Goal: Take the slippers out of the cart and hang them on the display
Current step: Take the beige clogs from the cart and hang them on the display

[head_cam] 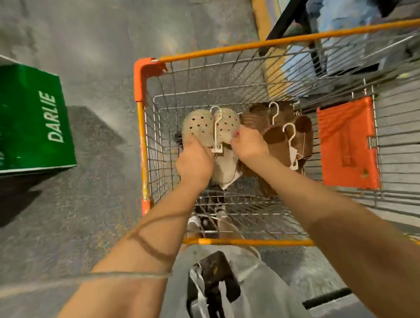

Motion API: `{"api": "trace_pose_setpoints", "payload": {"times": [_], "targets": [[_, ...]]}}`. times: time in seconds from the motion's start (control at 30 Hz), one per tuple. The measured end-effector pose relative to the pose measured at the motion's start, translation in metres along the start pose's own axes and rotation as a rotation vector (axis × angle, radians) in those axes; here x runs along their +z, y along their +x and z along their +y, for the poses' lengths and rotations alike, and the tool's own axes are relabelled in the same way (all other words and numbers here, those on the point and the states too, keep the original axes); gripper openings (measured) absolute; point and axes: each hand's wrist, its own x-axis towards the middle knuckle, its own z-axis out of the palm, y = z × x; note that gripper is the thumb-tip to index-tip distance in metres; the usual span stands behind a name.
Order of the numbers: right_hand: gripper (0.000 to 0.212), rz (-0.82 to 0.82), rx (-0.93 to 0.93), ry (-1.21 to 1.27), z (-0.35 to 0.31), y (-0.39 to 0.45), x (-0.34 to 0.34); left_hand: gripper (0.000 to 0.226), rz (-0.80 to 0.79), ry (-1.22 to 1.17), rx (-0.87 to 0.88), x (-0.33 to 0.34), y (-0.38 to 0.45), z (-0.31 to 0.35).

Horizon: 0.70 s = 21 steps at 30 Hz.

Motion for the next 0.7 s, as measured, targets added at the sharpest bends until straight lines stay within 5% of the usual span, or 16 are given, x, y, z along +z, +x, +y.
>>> {"api": "trace_pose_setpoints", "payload": {"times": [0.4, 0.7], "targets": [[0.027, 0.131, 0.018, 0.105, 0.015, 0.073, 0.027, 0.041, -0.167, -0.038, -0.134, 0.064, 0.039, 0.003], [0.038, -0.132, 0.086, 0.3, 0.016, 0.15, 0.057, 0.072, -0.18, -0.047, -0.074, 0.092, 0.08, 0.003]]}}
